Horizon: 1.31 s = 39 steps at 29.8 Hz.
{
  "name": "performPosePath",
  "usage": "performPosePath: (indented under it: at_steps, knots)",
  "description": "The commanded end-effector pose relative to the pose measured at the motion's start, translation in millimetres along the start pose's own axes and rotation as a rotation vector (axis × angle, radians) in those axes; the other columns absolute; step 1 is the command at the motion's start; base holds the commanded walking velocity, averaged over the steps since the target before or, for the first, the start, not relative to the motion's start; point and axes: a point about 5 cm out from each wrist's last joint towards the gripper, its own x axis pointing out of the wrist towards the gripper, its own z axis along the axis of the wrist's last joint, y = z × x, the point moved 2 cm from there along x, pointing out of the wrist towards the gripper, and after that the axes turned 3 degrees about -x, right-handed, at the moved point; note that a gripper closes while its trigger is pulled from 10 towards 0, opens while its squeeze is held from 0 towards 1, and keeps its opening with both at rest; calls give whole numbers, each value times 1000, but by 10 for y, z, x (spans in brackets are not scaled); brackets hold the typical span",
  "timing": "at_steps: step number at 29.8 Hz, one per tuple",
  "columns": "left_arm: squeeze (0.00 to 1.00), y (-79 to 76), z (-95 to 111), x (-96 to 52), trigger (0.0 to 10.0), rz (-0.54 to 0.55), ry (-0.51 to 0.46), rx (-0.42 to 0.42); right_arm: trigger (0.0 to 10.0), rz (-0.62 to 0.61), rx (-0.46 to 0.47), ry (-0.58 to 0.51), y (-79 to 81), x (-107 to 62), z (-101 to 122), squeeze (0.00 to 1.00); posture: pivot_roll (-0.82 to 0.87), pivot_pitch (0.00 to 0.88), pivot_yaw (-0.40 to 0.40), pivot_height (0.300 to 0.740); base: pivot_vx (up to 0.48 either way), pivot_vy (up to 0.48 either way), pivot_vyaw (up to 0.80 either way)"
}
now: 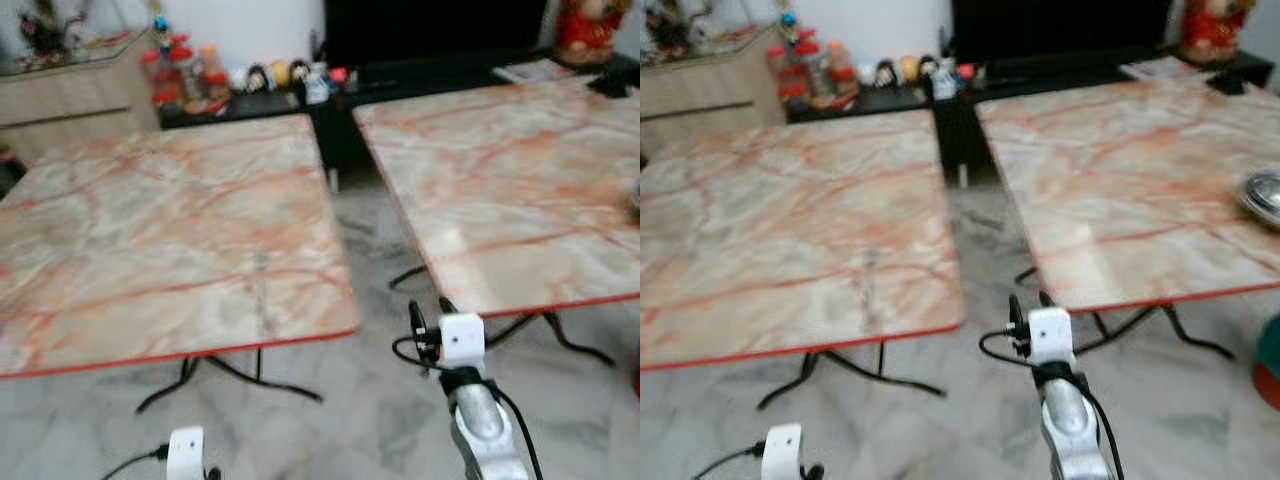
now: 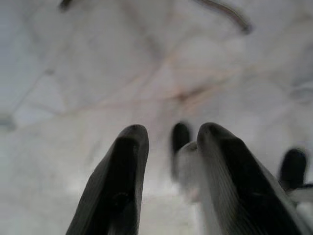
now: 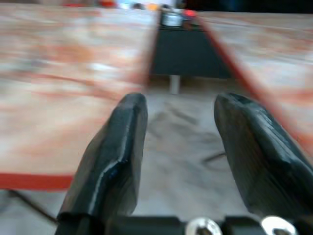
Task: Setting the table
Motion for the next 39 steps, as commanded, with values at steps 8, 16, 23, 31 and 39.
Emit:
performPosePath:
  at_steps: [8,16,23,31,39]
  knots:
    - [0,-34,36,10,10000,2,-8,-16,10000,-21,-18,-22,-91,79,56,0,-25,35,66,740,0,436,0]
    - [0,-50,83,16,10000,-1,-29,-14,10000,-28,-13,-75,-97,215,229,0,-22,32,64,740,0,0,0]
    - [0,-61,96,19,10000,-9,-30,-21,10000,-15,2,-126,-45,355,417,0,-16,26,65,740,0,0,0]
    - [0,-52,94,19,10000,-5,-28,-11,10000,1,14,-188,31,428,586,0,-14,25,66,740,30,0,51]
    - [0,-44,94,19,10000,-4,-27,-6,10000,-16,33,-178,6,432,574,0,-14,25,69,740,252,0,220]
